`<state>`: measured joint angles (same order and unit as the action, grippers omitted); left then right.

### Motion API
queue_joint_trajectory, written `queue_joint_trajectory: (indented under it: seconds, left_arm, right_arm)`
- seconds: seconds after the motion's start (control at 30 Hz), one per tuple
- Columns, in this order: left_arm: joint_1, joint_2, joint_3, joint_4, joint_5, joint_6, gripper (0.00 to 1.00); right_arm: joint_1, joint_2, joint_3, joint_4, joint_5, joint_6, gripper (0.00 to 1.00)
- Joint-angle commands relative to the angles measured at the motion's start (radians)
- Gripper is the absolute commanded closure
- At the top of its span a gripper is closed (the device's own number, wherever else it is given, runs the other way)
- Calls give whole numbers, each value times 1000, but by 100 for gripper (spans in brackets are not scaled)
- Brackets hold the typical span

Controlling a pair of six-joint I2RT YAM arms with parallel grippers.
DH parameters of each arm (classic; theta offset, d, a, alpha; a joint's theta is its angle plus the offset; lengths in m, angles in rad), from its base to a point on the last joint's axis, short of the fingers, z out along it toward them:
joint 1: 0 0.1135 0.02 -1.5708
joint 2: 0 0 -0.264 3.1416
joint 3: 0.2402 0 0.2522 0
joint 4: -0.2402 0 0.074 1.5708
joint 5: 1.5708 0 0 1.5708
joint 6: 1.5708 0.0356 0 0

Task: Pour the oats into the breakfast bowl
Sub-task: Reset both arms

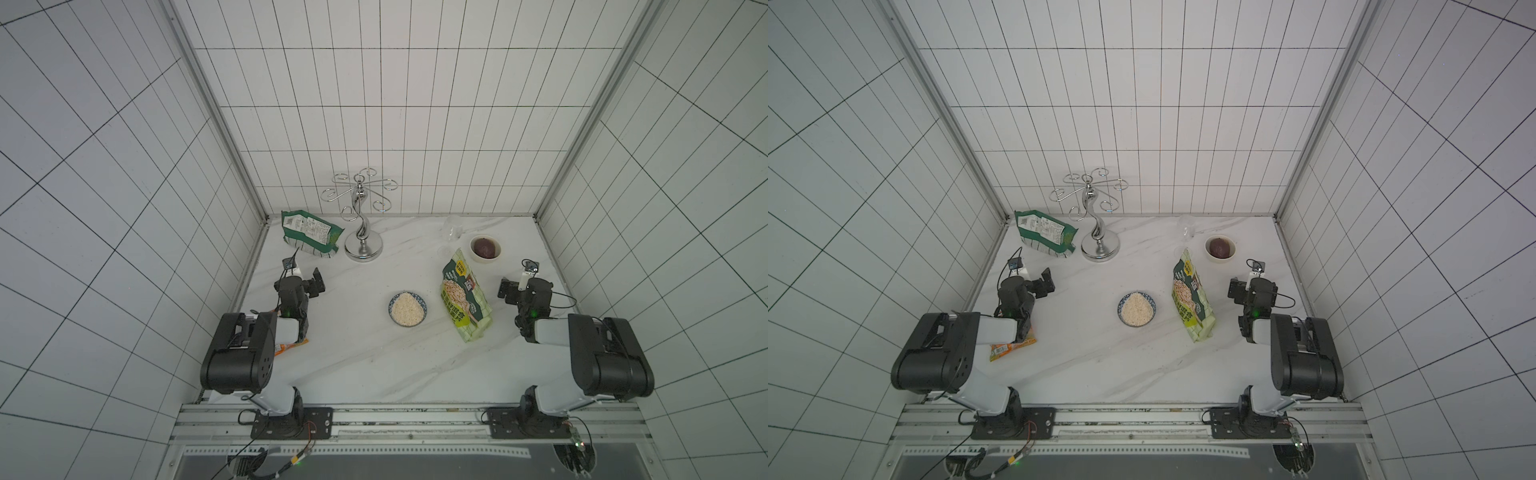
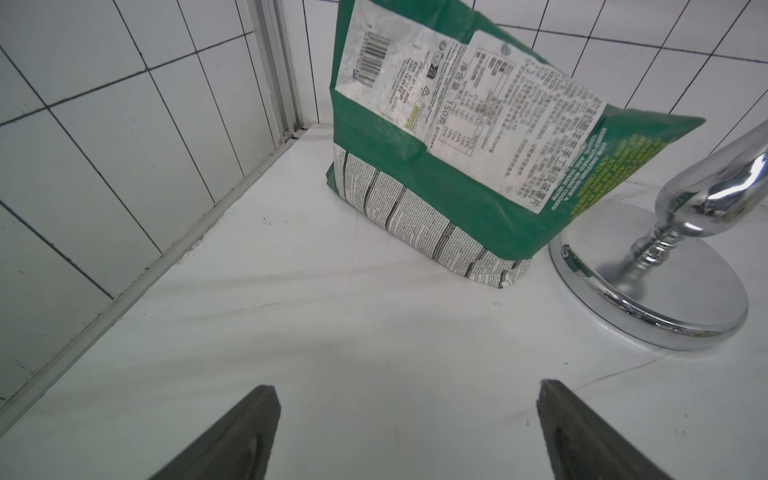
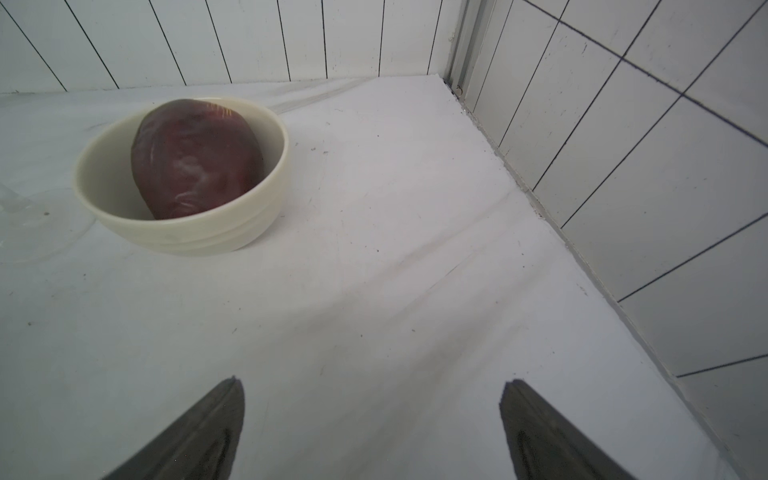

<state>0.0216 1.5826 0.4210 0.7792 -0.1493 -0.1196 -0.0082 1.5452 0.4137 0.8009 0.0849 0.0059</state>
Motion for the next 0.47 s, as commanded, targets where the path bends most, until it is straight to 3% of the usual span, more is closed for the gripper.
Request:
queue_joint_trajectory:
  seconds: [0.0,0.43]
  left_arm:
    - [-4,-27,34,-30,3,15,2]
    - [-5,-25,35,-31,-5,15,2]
  right_arm:
    - [-10,-13,21,-9,-37,22,1]
    - [-9,-10,18,-2,-36,21,1]
